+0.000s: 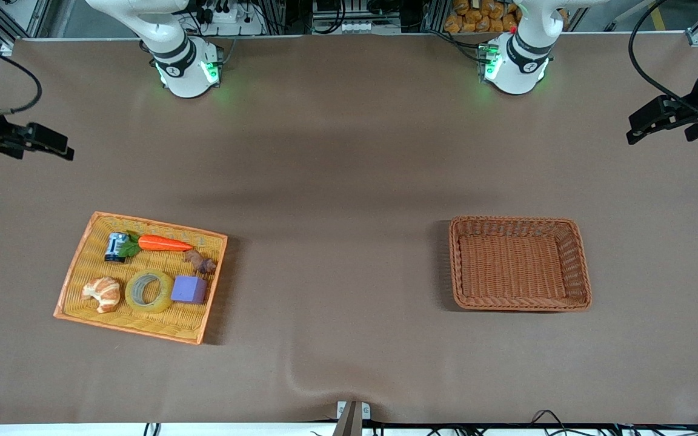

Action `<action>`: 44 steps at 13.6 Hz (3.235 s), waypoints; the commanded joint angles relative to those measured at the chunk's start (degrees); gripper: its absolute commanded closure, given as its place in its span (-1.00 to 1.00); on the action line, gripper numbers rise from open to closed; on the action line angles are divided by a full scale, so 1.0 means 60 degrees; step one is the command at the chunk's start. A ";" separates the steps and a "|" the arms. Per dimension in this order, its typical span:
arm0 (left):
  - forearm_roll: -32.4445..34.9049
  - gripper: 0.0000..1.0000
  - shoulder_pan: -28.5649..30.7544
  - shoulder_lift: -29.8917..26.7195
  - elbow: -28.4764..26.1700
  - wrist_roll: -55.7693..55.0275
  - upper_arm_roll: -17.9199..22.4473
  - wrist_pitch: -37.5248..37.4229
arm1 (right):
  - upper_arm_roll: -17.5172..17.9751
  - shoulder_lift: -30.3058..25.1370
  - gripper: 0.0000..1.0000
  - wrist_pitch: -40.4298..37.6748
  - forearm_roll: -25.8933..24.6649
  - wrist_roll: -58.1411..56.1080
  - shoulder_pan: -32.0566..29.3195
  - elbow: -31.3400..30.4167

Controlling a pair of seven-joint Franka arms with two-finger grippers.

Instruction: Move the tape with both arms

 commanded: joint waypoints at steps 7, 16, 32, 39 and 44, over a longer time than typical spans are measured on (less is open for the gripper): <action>0.0080 -1.00 0.0062 -0.0146 -0.0034 0.0192 0.0000 0.0040 | 0.0021 -0.0077 -1.00 -0.0351 -0.0005 0.0159 -0.0142 0.0370; -0.0140 -1.00 0.0077 -0.0117 -0.0181 0.0192 -0.0029 0.0039 | 0.0051 0.0537 -1.00 0.0014 0.0010 0.0145 -0.0025 0.0282; -0.0140 -1.00 0.0077 -0.0102 -0.0269 0.0177 -0.0015 0.0054 | 0.0036 0.2500 -1.00 0.4672 -0.0048 -0.0002 -0.0945 -0.2721; -0.0140 -1.00 0.0077 -0.0087 -0.0269 0.0177 -0.0014 0.0054 | 0.0036 0.4214 -1.00 0.7322 0.0816 0.1428 -0.0731 -0.2633; -0.0140 -1.00 0.0077 -0.0087 -0.0269 0.0177 -0.0029 0.0069 | 0.0021 0.5546 -1.00 0.7793 0.0552 0.3263 -0.0200 -0.1537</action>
